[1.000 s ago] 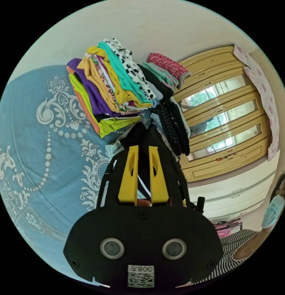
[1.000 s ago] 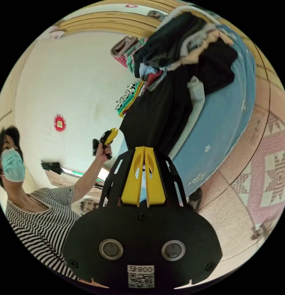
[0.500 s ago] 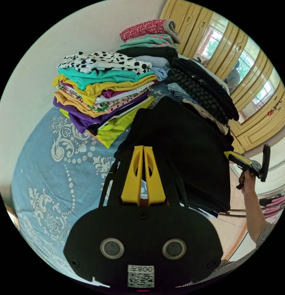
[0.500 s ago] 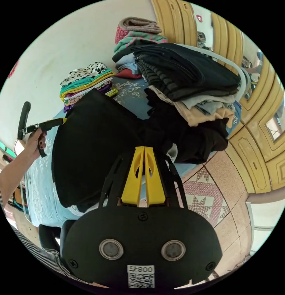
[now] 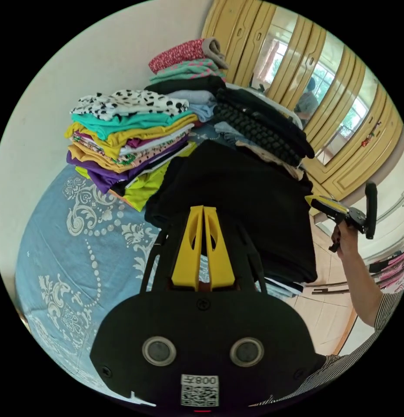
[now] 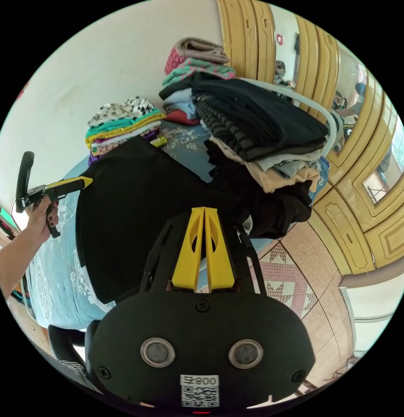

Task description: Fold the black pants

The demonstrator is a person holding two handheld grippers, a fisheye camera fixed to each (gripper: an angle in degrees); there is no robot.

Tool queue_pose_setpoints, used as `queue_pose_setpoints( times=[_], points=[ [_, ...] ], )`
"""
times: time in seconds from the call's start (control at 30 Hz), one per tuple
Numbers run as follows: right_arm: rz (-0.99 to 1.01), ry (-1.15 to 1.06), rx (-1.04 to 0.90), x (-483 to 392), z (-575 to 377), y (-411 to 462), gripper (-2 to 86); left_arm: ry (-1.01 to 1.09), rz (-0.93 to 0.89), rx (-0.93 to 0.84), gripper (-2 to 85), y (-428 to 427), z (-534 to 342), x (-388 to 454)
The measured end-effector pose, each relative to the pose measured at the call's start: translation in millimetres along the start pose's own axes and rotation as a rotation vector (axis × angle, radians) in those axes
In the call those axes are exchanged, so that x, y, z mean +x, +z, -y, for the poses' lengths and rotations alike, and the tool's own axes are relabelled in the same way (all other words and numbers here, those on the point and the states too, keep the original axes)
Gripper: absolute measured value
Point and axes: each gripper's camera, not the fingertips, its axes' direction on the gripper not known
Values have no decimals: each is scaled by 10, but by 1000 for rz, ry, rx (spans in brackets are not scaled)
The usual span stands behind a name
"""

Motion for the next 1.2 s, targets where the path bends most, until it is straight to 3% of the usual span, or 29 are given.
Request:
queue_pose_setpoints(
  times=[0.07, 0.33, 0.43, 0.6, 0.73, 0.9, 1.0, 1.2],
  points=[
    [16, -17, -115, -6, 97, 214, 1, 4, 4, -76, 1, 179, 48, 28],
    [145, -58, 15, -291, 14, -424, 1, 58, -77, 22, 0, -85, -76, 279],
    [145, -119, -35, -590, -117, -398, 1, 90, -28, -110, 0, 222, -112, 376],
    [15, -161, -50, -829, -66, -309, 2, 55, -74, -114, 0, 236, -91, 382],
    [34, -138, -53, -779, 69, -399, 2, 114, -78, -45, 1, 54, -304, 470],
    [138, -77, -71, -562, 230, -585, 2, 93, -36, -219, 3, 410, -828, 466],
    [196, -35, -22, -371, 322, -832, 3, 67, -10, -359, 2, 716, -1129, 455],
    [173, -16, 177, 97, 878, -1312, 23, 109, 70, -349, 2, 858, -1371, 574]
  ],
)
